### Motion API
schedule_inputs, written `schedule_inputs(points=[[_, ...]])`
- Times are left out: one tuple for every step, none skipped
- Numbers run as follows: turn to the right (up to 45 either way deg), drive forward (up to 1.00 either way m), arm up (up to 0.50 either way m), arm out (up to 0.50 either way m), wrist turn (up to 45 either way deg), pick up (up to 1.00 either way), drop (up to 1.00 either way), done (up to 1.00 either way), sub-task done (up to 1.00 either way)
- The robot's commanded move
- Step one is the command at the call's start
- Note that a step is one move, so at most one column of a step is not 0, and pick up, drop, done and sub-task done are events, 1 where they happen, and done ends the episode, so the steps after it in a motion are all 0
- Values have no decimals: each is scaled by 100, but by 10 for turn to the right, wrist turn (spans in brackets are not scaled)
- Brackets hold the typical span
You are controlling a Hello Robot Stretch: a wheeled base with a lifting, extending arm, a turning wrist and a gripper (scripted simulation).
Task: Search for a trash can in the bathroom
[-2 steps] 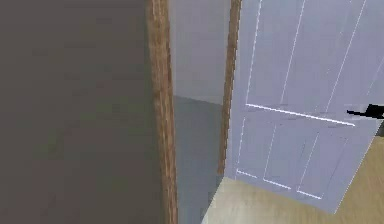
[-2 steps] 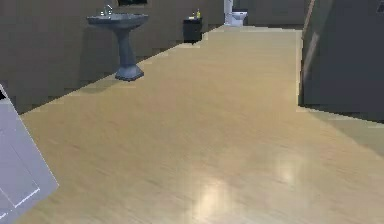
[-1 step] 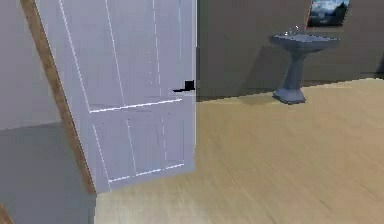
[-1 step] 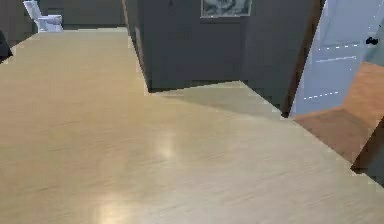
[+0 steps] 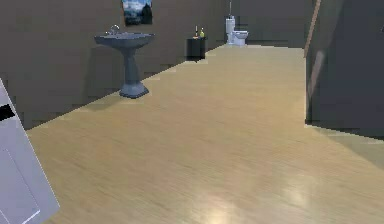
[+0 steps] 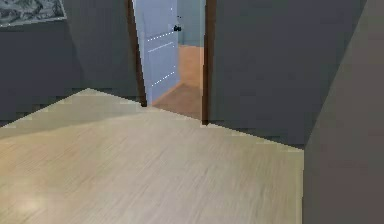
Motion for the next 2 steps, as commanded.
schedule_inputs(points=[[270, 0, 0, 0, 0, 0, 0, 0, 0], [0, 20, 0, 0, 0, 0, 0, 0, 0]])
